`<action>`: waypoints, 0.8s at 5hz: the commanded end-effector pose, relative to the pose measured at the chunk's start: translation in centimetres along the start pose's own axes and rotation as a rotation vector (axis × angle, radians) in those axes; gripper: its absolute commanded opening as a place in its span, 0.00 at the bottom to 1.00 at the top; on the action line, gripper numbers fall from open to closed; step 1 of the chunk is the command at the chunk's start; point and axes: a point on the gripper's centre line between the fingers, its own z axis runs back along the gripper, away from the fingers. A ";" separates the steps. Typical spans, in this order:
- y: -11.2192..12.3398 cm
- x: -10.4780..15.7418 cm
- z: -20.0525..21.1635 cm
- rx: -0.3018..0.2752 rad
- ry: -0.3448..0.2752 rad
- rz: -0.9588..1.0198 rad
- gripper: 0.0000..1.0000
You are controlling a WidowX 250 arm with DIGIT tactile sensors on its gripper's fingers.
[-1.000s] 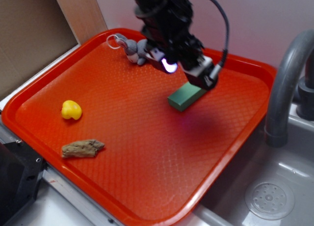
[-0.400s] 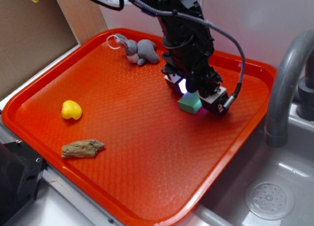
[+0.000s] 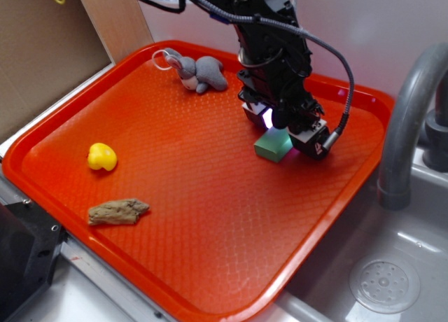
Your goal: Grab the green block.
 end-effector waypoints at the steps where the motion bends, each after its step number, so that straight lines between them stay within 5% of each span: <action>1: 0.4 -0.3 2.0 0.016 0.006 0.004 0.00; 2: 1.8 -0.2 7.0 -0.019 -0.004 0.006 0.00; 4: 5.3 -1.5 16.9 -0.003 -0.034 0.115 0.00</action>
